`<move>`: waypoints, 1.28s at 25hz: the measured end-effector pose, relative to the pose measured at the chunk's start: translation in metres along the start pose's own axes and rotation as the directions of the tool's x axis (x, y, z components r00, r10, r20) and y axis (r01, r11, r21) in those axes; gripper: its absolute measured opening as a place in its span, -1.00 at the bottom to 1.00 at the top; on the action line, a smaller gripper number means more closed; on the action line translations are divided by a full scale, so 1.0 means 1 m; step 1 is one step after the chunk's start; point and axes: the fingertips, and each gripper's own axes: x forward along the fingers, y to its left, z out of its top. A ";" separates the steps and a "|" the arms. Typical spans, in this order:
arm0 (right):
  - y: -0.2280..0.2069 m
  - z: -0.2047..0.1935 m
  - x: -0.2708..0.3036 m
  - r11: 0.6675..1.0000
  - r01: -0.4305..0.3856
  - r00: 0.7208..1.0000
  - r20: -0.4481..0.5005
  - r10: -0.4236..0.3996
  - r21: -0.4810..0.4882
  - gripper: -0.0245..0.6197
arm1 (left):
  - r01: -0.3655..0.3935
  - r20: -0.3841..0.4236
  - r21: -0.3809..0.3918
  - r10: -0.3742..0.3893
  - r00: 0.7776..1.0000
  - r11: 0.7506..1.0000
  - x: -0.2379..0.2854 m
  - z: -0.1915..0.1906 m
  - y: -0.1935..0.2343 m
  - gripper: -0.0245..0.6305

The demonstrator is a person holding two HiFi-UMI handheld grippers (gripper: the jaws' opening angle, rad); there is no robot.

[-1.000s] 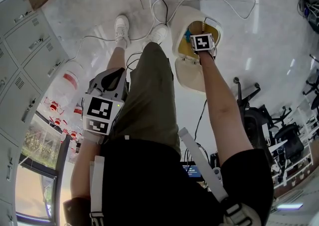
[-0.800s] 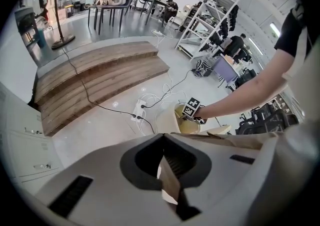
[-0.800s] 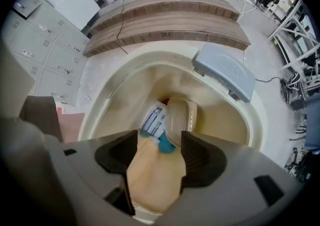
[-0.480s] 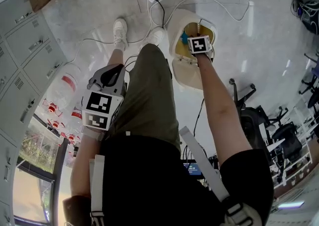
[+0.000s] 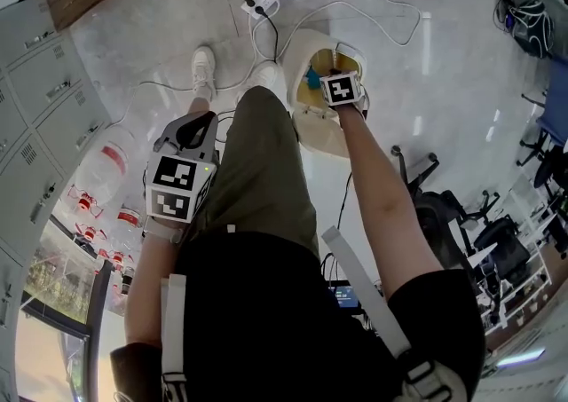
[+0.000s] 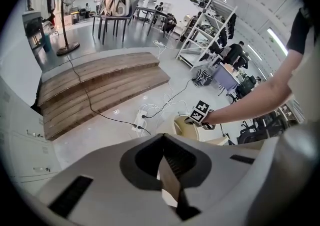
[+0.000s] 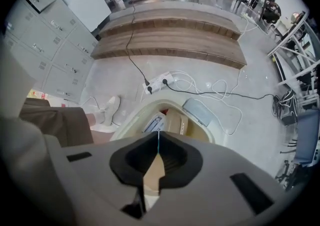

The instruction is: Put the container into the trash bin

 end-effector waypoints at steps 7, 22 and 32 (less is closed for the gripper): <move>0.013 0.009 -0.046 1.000 -0.009 0.999 0.039 0.009 0.002 -0.86 | 0.003 0.027 0.009 -0.004 1.000 1.000 -0.013 0.014 -0.005 -0.90; 0.043 0.043 -0.157 0.999 -0.011 0.972 0.234 0.000 0.045 -0.87 | 0.030 0.129 0.088 -0.042 0.991 0.996 -0.044 0.068 -0.021 -0.90; 0.064 0.062 -0.234 0.999 -0.002 0.923 0.384 -0.018 0.053 -0.87 | 0.060 0.219 0.149 -0.092 0.971 0.987 -0.077 0.110 -0.028 -0.90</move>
